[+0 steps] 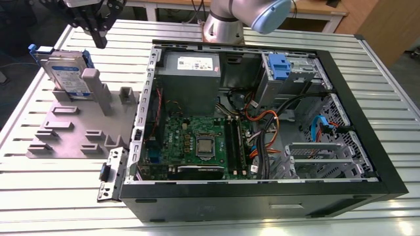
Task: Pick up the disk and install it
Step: 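Reach for the disk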
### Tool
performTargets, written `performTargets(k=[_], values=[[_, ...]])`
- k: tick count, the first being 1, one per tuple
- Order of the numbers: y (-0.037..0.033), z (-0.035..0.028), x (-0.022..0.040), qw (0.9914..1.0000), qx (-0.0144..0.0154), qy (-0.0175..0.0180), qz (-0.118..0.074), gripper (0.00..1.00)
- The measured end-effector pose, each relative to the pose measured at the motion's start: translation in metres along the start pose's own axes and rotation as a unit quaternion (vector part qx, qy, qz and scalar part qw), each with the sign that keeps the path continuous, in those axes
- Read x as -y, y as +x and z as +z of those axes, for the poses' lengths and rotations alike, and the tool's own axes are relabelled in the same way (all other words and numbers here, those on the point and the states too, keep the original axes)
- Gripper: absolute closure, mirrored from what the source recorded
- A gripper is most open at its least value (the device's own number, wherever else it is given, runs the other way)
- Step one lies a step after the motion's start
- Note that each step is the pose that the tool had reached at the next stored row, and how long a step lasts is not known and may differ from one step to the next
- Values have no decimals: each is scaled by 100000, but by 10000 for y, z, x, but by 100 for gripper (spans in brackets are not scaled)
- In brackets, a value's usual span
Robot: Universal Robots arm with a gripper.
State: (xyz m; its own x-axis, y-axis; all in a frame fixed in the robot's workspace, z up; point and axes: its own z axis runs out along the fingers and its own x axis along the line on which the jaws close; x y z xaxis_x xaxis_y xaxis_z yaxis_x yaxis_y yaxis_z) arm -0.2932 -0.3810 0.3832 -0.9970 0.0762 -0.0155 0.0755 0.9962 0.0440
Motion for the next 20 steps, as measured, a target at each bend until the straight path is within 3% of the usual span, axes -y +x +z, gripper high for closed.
performTargets(k=[9, 15, 17, 20], values=[[54, 7, -4, 100000, -11, -1, -1, 89], [141, 19, -118, 100000, -40, 1, 5, 89], [184, 26, -147, 100000, -155, 8, 1, 89], [249, 42, -178, 99998, -666, 50, 32, 89]])
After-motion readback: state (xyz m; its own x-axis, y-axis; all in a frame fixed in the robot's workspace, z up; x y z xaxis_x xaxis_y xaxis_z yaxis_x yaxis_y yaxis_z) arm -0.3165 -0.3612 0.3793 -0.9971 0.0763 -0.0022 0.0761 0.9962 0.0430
